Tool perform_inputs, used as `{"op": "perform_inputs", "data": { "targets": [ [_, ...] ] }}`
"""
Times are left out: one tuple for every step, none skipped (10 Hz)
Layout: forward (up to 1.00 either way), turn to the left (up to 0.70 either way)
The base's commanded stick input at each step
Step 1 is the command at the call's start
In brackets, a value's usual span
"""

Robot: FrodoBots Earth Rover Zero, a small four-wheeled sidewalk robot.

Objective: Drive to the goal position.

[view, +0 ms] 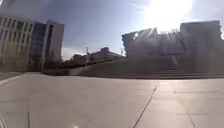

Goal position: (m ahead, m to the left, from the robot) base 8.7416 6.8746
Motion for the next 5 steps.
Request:
{"op": "perform_inputs", "data": {
  "targets": [
    [0.85,0.19],
    [0.85,0.0],
    [0.85,0.0],
    [0.85,0.0],
    [0.85,0.0]
  ]
}}
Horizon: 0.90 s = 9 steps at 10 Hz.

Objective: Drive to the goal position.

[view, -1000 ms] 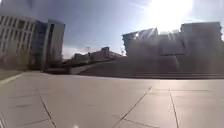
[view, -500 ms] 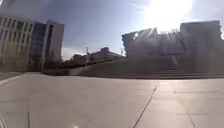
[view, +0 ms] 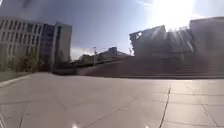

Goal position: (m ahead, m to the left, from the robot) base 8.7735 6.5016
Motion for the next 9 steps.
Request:
{"op": "perform_inputs", "data": {
  "targets": [
    [0.85,0.0],
    [0.85,0.0],
    [0.85,0.0],
    [0.85,0.0],
    [0.85,0.0],
    [0.85,0.0],
    [0.85,0.0],
    [0.85,0.0],
    [0.85,0.0]
  ]
}}
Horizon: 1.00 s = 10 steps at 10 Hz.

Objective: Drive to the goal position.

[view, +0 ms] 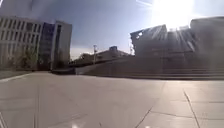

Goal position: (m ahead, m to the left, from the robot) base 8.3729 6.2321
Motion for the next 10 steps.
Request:
{"op": "perform_inputs", "data": {
  "targets": [
    [0.85,0.0],
    [0.85,0.13],
    [0.85,0.34],
    [0.85,0.34],
    [0.85,0.34],
    [0.85,0.34],
    [0.85,0.34],
    [0.85,0.34],
    [0.85,0.34],
    [0.85,0.34]
  ]
}}
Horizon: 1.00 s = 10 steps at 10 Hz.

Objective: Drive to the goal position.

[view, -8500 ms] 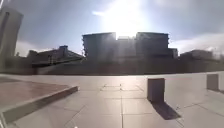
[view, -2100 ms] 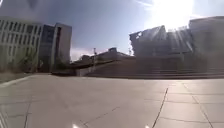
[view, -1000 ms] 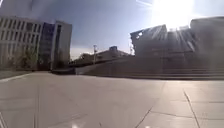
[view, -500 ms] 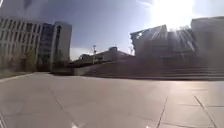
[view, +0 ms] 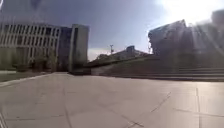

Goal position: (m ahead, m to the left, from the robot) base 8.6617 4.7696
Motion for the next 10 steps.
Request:
{"op": "perform_inputs", "data": {
  "targets": [
    [0.85,0.34],
    [0.85,0.34],
    [0.85,0.34],
    [0.85,0.08],
    [0.85,0.0],
    [0.85,0.0],
    [0.85,0.0],
    [0.85,0.0],
    [0.85,0.0],
    [0.85,0.0]
  ]
}}
